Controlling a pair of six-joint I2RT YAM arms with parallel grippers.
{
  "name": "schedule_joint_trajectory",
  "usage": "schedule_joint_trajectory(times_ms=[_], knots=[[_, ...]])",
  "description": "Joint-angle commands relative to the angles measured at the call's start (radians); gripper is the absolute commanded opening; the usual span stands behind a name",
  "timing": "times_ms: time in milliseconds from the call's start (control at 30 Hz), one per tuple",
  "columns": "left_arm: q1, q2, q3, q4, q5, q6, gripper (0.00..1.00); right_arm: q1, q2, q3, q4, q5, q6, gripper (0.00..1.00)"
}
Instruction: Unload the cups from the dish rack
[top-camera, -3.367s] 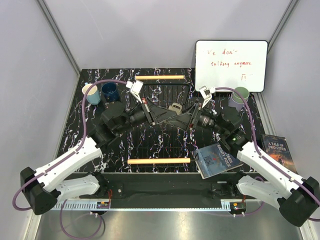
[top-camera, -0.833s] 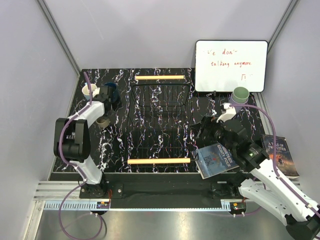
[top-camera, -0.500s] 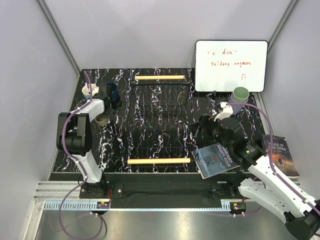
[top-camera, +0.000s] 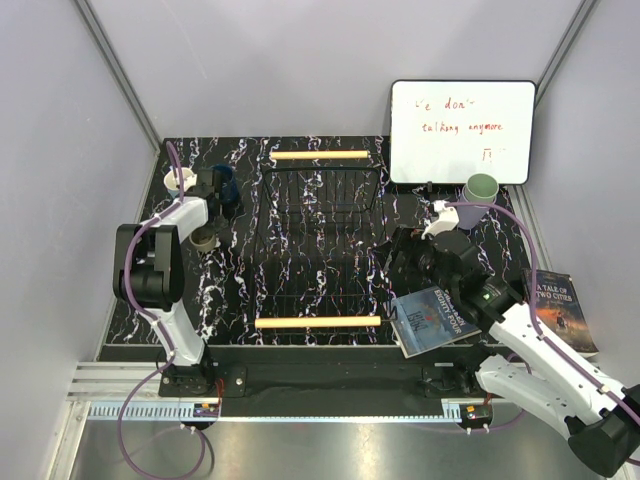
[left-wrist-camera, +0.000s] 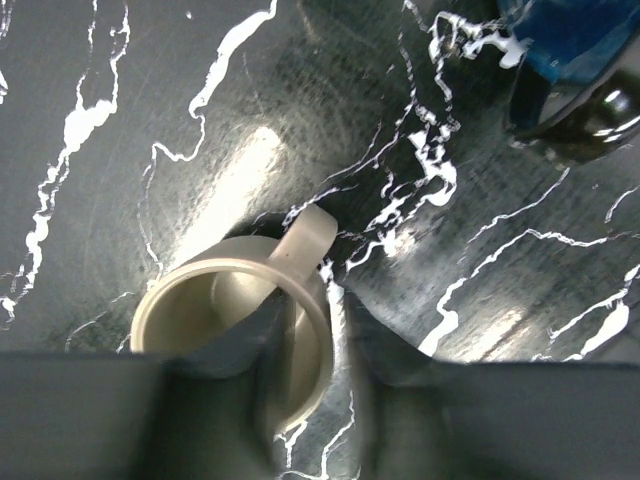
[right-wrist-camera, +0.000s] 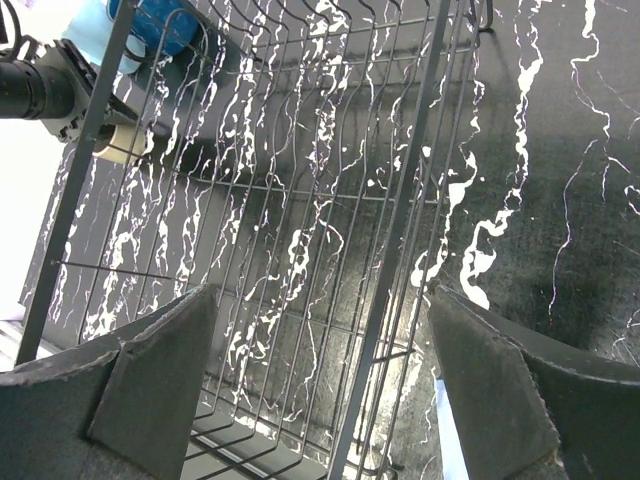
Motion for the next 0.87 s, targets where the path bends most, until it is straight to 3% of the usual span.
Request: schedule_joint_trajectory(times_ms=[0,167,400,467,500,567,733,833], knots=[[0.004,-0.073,0.024,-0.021,-0.015,-0.015,0.46,-0.003,-0.014,0.005,0.049,-0.005,-0.01,0.94],[0.004,-0.158,0.033,-0.064,-0.03,-0.019,0.61,-0.001,-0.04,0.007,0.039,0.012,-0.029,0.94],[-0.083,-0.362,0.085,-0.165,-0.054,-0.034,0.66,-0.003,-0.033,0.013,0.042,-0.003,-0.023,0.94],[-0.195,-0.435,0.105,-0.179,-0.118,-0.02,0.69,-0.001,-0.027,0.013,0.042,-0.01,-0.018,0.94],[-0.242,-0.454,0.11,-0.197,-0.145,-0.016,0.82,-0.001,-0.025,0.014,0.042,-0.013,-0.018,0.94],[-0.396,-0.486,0.118,-0.214,-0.206,-0.003,0.97,-0.001,-0.021,0.013,0.042,-0.017,-0.013,0.94],[-0.699,-0.515,0.098,-0.282,-0.321,-0.035,0.99,-0.003,-0.03,0.019,0.029,-0.011,-0.013,0.96],[-0.798,-0.544,0.078,-0.3,-0.367,-0.06,0.99,-0.001,-0.042,0.042,-0.013,0.021,-0.021,0.97]])
